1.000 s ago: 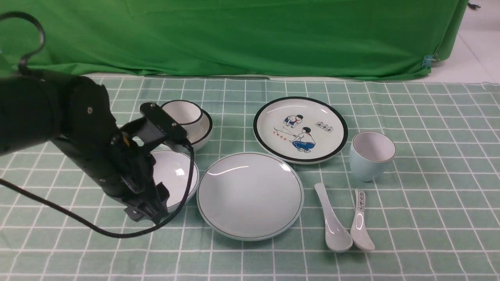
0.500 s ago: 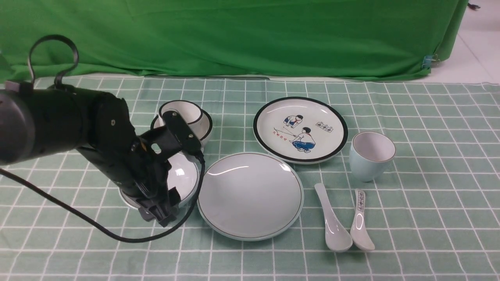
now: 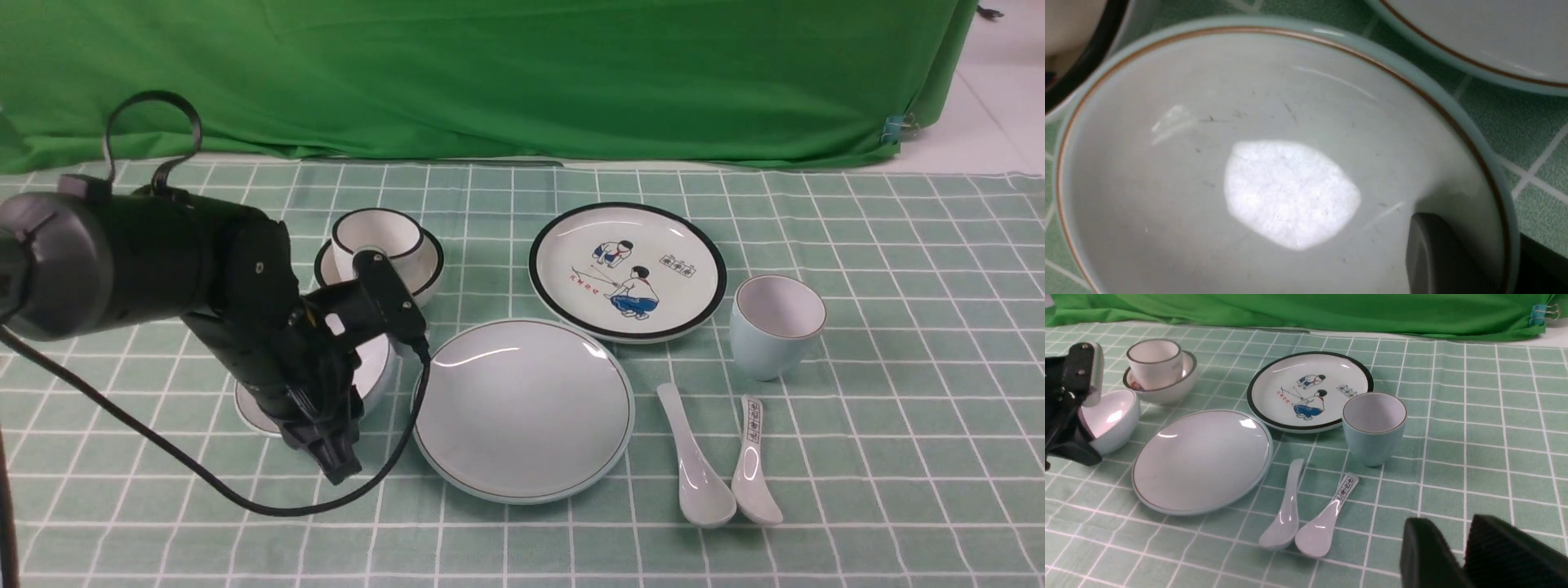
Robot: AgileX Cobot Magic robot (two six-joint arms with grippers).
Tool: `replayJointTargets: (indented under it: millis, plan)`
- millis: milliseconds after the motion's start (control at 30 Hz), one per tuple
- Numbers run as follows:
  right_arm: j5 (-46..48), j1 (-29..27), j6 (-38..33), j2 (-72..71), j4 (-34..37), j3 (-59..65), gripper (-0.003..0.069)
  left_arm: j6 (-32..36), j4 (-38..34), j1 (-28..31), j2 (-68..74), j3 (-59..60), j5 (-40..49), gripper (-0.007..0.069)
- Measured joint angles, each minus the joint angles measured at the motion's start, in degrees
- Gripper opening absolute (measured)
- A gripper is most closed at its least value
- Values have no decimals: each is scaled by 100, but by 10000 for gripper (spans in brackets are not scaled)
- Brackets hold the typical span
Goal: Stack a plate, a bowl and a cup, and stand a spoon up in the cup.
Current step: Use the left arm to grab a blue rice bowl, then use the left arm to put the blue rice bowl into the blue large plate in the middle
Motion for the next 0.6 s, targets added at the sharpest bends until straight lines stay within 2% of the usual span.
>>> replayJointTargets:
  millis: [133,233,400,600]
  plan:
    - [32,0,-218,0,-29,0,195,-515,1,-14,-346,5,392,29]
    - [32,0,-278,0,-43,0,195,-813,-54,-282,-946,49,745,23]
    - [32,0,-291,0,-50,0,195,-859,-82,-1047,-1316,-24,545,23]
    - [51,4,-291,0,-55,0,195,-871,35,-2006,-756,-591,423,23]
